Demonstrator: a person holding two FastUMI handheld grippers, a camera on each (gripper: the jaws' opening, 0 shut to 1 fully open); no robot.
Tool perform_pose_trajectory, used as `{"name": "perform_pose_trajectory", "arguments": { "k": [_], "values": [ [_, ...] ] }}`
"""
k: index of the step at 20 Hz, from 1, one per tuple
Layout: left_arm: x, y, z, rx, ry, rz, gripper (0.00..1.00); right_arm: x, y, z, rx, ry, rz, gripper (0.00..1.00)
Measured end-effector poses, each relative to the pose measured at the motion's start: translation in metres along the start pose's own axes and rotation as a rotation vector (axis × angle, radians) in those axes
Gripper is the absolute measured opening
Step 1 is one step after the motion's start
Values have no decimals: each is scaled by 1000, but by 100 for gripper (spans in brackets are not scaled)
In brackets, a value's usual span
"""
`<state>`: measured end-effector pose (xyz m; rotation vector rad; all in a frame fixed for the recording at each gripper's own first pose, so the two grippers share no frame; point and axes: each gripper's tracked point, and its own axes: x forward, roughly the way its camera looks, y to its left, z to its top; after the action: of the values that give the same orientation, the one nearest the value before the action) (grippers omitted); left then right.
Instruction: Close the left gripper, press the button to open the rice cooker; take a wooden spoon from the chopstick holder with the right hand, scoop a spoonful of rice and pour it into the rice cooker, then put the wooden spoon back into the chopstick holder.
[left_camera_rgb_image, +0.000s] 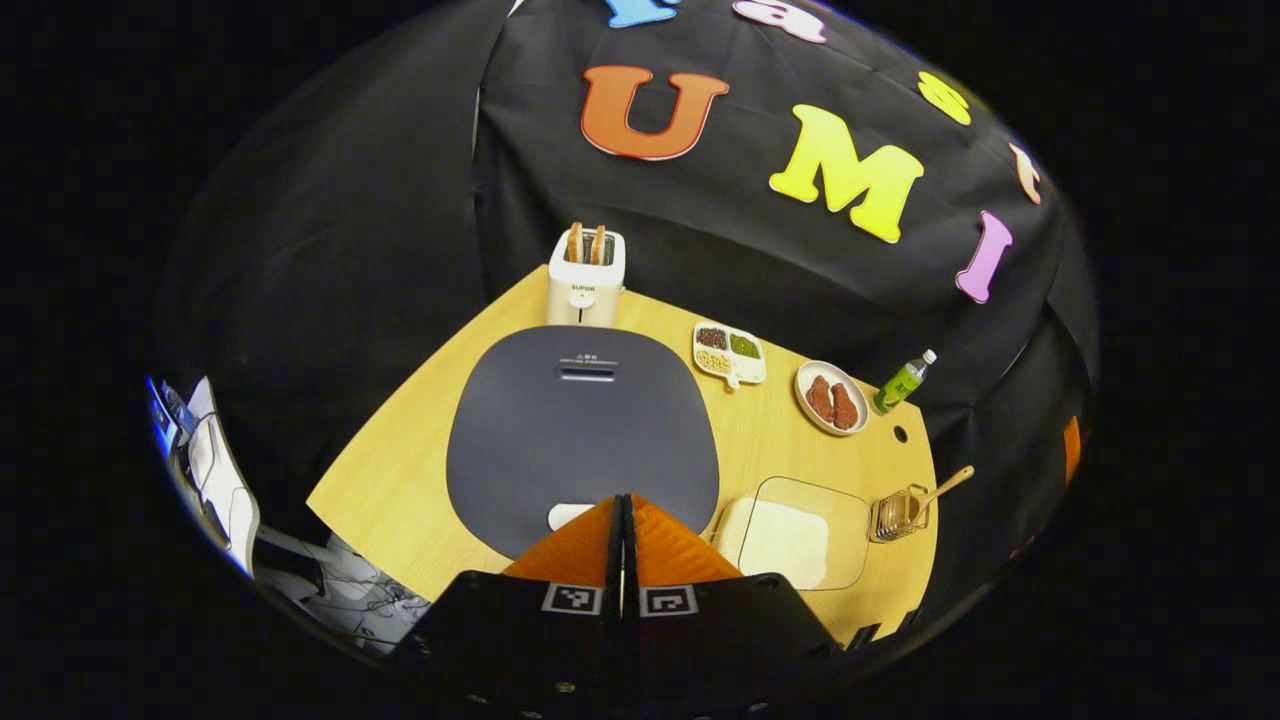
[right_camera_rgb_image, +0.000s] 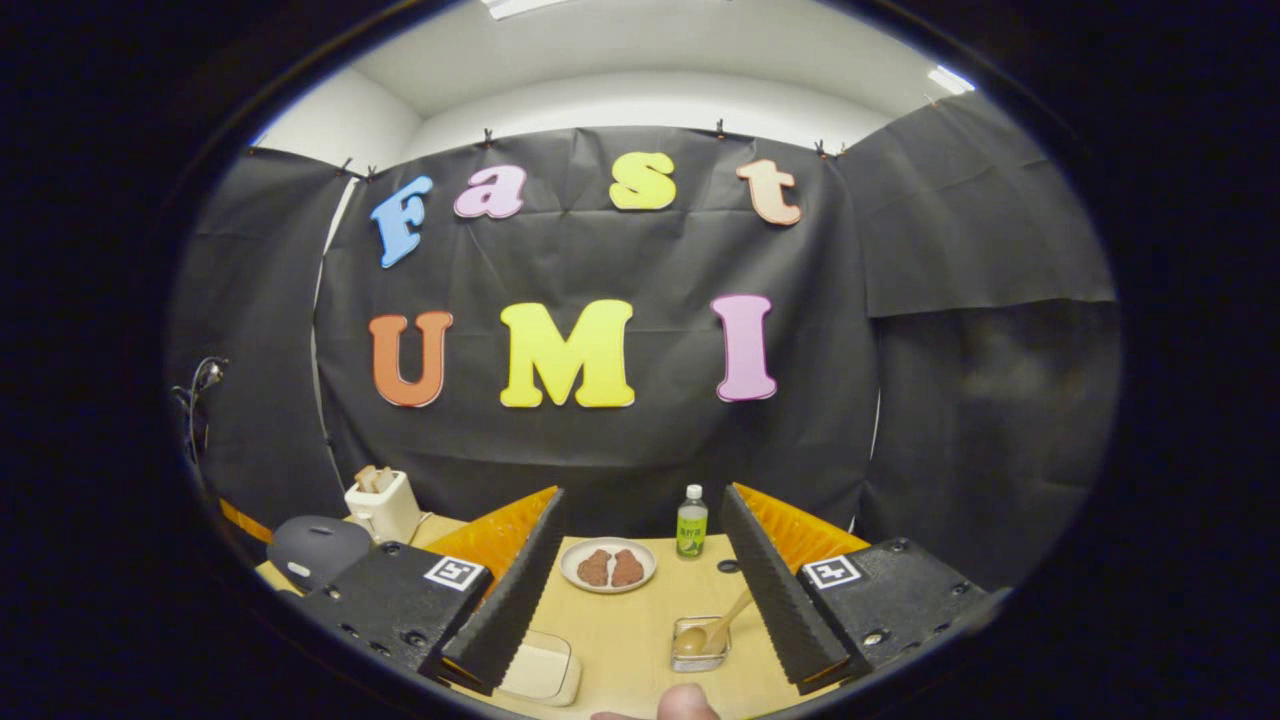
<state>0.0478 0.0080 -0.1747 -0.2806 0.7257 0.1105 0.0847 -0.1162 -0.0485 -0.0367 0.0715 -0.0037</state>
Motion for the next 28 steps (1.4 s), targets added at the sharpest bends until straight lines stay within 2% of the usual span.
{"name": "perform_pose_trajectory", "arguments": {
  "k": [1, 2, 3, 9, 14, 18, 23, 26, 28],
  "values": [
    [18, 4, -1, -9, 12, 6, 1, 2, -5, -2, 2, 3, -7, 99],
    [21, 3, -2, -27, 27, -10, 7, 4, -10, -3, 5, 6, -13, 100],
    [20, 4, -6, -37, 46, -12, 0, 6, -15, -5, 6, 13, -20, 100],
    [38, 19, -11, -52, 72, 23, 0, 9, -33, -16, 15, 35, -45, 100],
    [46, 21, -20, -38, 79, 15, 0, 8, -41, -21, 12, 46, -65, 100],
    [52, 24, -31, -91, 85, 27, 0, 4, -37, -28, 18, 63, -67, 100],
    [48, 25, -27, -39, 29, 46, 0, -3, -29, -26, 12, 57, -43, 100],
    [36, 19, -13, -50, -31, 47, 0, -7, -33, -17, 9, 42, -49, 100],
    [20, 15, 8, -15, -112, 46, 0, -12, -36, -13, 22, 29, -60, 100]
  ]
}}
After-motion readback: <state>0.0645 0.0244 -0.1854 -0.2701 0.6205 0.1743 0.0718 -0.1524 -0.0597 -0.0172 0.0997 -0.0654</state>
